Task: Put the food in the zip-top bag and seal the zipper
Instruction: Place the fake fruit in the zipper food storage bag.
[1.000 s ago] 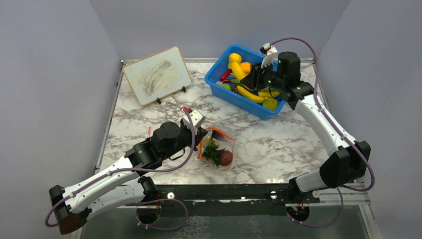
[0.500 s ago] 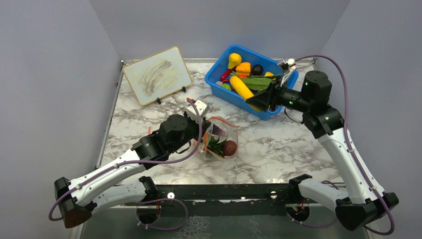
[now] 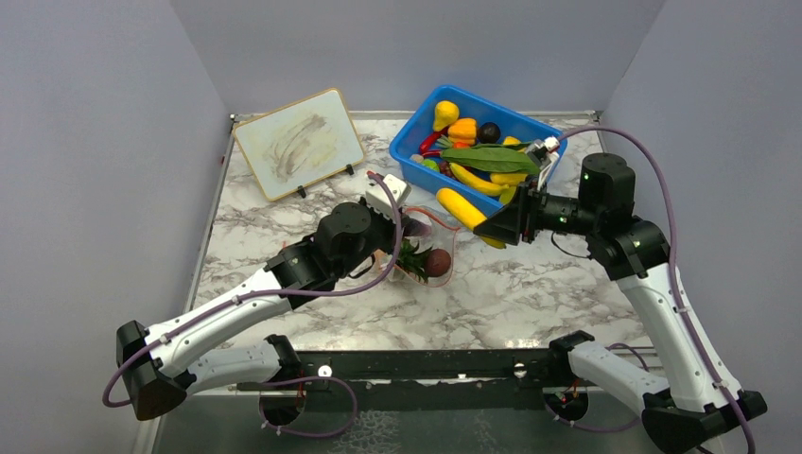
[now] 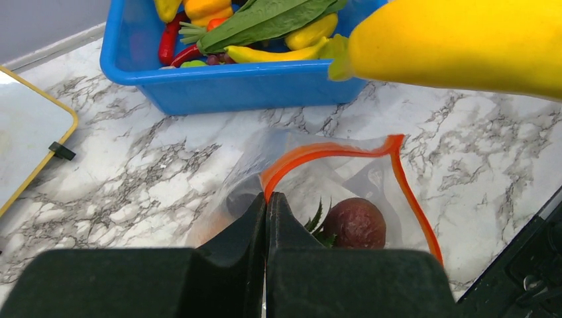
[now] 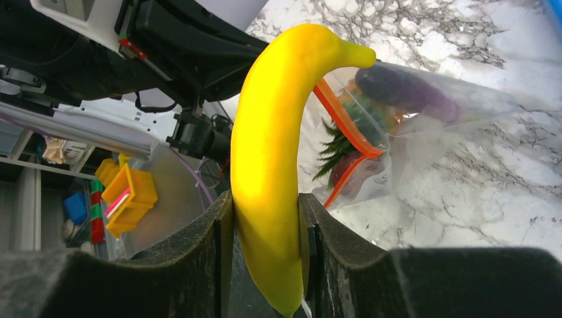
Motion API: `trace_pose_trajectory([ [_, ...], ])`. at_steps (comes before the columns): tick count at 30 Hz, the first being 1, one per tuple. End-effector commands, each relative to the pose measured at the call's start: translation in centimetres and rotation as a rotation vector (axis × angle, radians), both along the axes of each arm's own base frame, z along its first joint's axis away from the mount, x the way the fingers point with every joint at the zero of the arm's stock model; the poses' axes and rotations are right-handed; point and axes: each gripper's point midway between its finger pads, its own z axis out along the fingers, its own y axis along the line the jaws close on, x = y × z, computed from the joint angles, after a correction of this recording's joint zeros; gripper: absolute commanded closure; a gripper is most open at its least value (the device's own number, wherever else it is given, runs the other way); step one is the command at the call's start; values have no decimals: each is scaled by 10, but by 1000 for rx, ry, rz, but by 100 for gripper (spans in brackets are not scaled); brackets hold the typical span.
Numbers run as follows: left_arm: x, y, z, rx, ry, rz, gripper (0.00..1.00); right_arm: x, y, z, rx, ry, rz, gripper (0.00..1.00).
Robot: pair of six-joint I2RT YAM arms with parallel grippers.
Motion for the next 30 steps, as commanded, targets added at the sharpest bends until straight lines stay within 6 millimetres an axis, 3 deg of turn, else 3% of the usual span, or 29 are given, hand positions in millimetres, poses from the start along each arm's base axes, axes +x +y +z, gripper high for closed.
trace_pose_trajectory([
  [1, 10, -2, 30, -57, -65, 26, 100, -20, -4, 8, 4, -11, 21, 85],
  [10, 14, -6, 24, -25, -60, 28, 100, -34, -1, 24, 38, -44, 84, 86],
  [15, 19, -4, 22, -14, -34, 64, 100, -47, 10, 11, 80, 30, 207, 86],
  [30, 35, 14, 19, -74, 94, 182, 100, -49, 23, -16, 100, 116, 275, 85],
])
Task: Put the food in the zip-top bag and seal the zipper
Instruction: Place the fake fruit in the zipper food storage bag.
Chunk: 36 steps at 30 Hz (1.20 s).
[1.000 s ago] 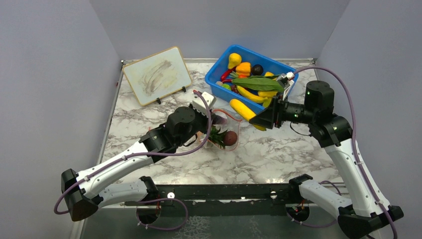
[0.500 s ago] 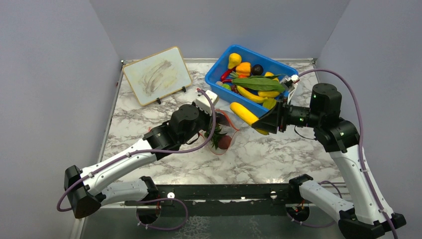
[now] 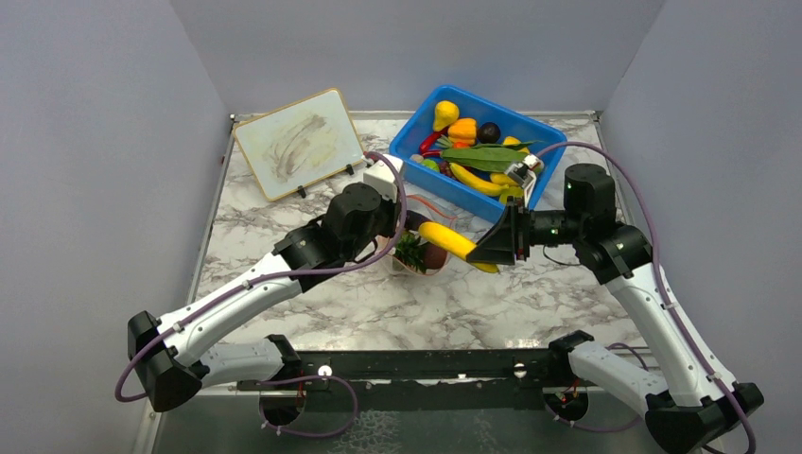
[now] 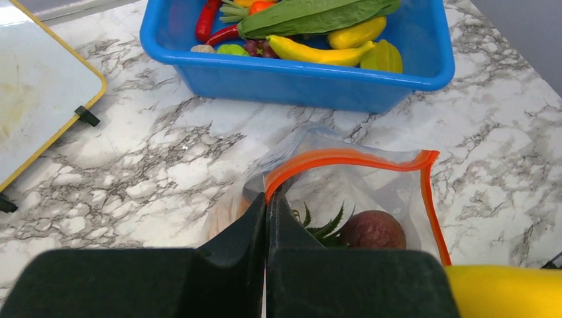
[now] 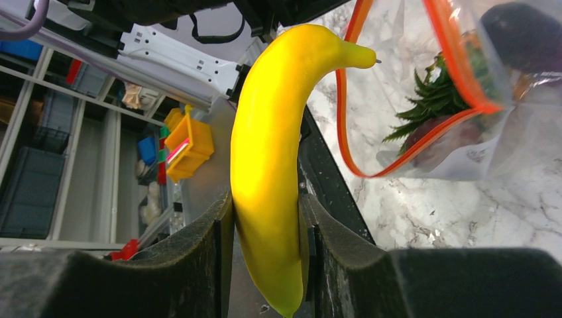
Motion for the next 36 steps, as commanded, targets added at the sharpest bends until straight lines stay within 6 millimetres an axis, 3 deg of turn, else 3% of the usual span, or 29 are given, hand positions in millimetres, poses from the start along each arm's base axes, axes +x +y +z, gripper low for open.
trace_pose_trajectory([
  [1, 6, 2, 21, -87, 3, 19, 100, 0, 4, -5, 2, -5, 18, 85],
  [6, 0, -3, 25, -133, 5, -27, 100, 20, 4, -42, -109, 71, -76, 86],
  [9, -8, -7, 34, -174, -20, -80, 100, 32, 4, -54, -142, 86, -132, 85],
  [16, -33, -12, 55, -274, -75, -214, 100, 55, 8, -55, -163, 71, -196, 85],
  [23, -40, -13, 37, -263, -35, -241, 100, 67, 16, -55, -194, 69, -221, 85],
  [36, -44, -16, 31, -278, -28, -263, 100, 75, 38, -78, -400, 68, -298, 82],
])
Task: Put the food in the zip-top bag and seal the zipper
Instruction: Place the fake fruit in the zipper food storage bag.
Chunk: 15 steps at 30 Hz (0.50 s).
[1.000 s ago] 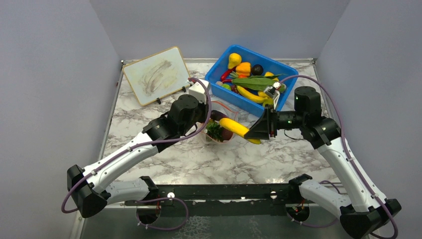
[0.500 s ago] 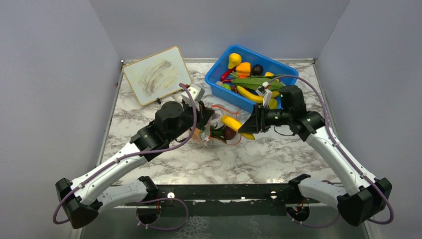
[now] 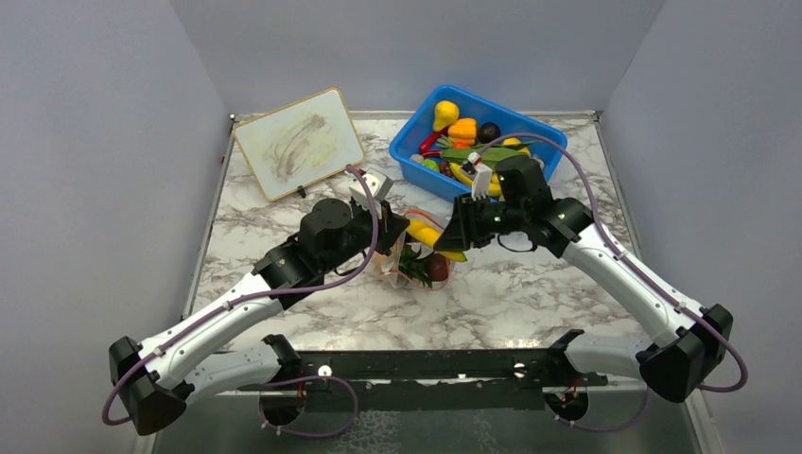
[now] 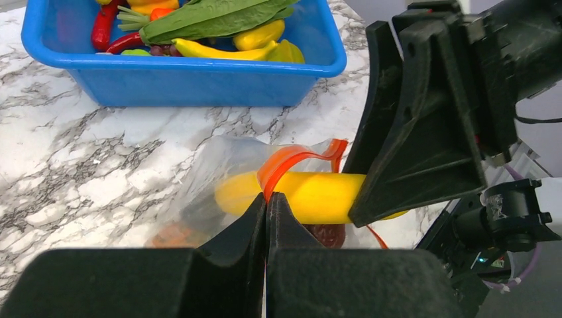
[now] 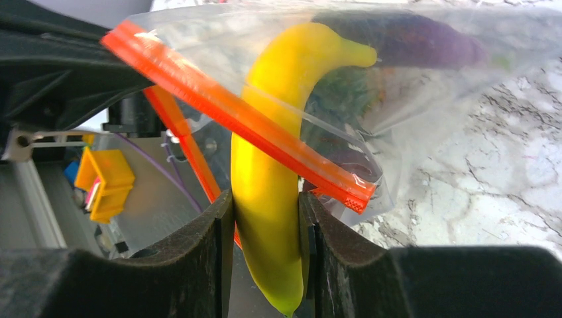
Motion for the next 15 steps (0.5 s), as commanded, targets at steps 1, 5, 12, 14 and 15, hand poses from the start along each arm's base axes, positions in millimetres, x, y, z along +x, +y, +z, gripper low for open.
trace_pose_trajectory([
  [1, -3, -4, 26, -83, -49, -30, 100, 17, -3, -3, -95, -35, -111, 82],
  [5, -5, -2, 27, -91, -42, -26, 100, 27, -6, -2, -134, -61, -194, 81],
  [12, -8, -1, 25, -107, -28, -23, 100, 31, 1, 0, -113, -57, -233, 72],
  [14, -7, -1, 24, -110, -22, -15, 100, 31, 6, 3, -76, -55, -236, 69],
  [15, -7, -1, 24, -113, -21, -16, 100, 32, 9, 3, -56, -52, -240, 67],
])
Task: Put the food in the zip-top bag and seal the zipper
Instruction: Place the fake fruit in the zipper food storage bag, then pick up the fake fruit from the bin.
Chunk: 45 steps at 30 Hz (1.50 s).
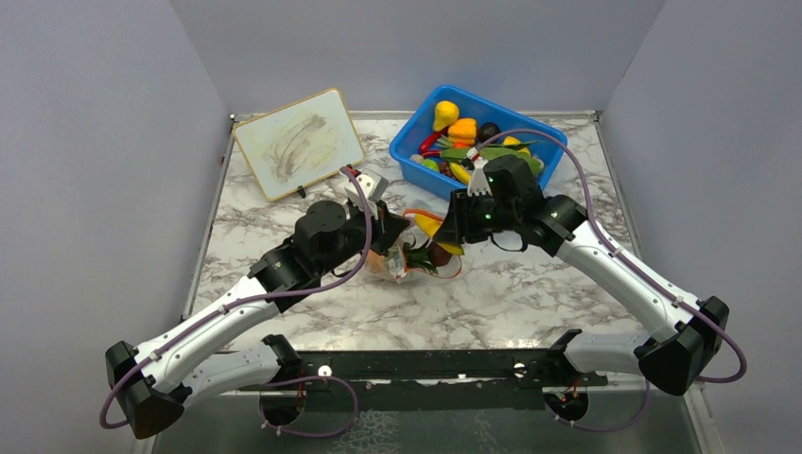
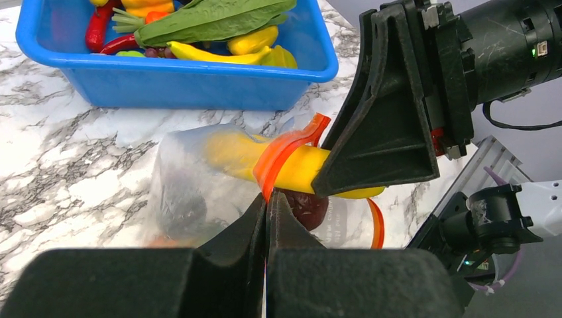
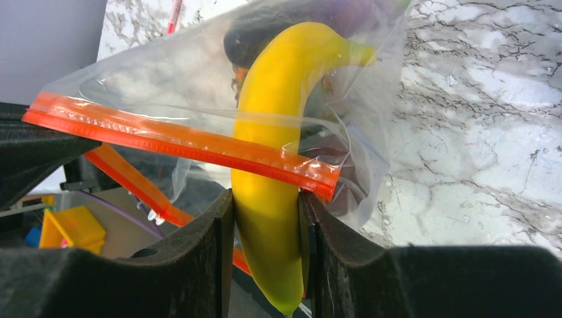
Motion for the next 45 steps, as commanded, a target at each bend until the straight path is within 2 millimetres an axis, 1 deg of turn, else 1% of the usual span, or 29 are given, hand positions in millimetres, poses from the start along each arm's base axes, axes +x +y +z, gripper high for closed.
trace_pose_trajectory([
  [1, -2, -3, 17, -72, -22, -12, 100, 11, 11, 11, 82, -32, -55, 65],
  [5, -3, -2, 17, -73, -16, -12, 100, 6, 22, 15, 151, -8, -28, 53],
  [10, -3, 2, 16, -67, -15, 1, 100, 3, 20, 16, 156, -11, -21, 47],
  [14, -3, 4, 16, -66, -16, 9, 100, -4, 19, 23, 170, -22, 8, 47],
  [20, -2, 6, 14, -52, -23, 21, 100, -12, 12, 31, 158, -65, 39, 49],
  [23, 1, 11, 10, -27, -30, 43, 100, -16, 10, 40, 174, -96, 65, 50],
  [26, 5, 16, 3, 8, -31, 71, 100, -16, 9, 58, 190, -170, 95, 50],
  [32, 5, 25, -3, 39, -44, 93, 100, 1, -5, 102, 195, -383, 31, 51],
  [34, 6, 28, -4, 54, -53, 103, 100, 8, -9, 110, 186, -435, 7, 51],
  [37, 6, 32, -6, 80, -84, 103, 100, 21, -10, 117, 150, -481, -14, 52],
  [41, 1, 36, -7, 119, -141, 63, 100, 47, -8, 105, 48, -505, -37, 52],
  [45, -8, 39, -6, 136, -162, 20, 100, 80, -10, 93, -67, -556, -74, 52],
])
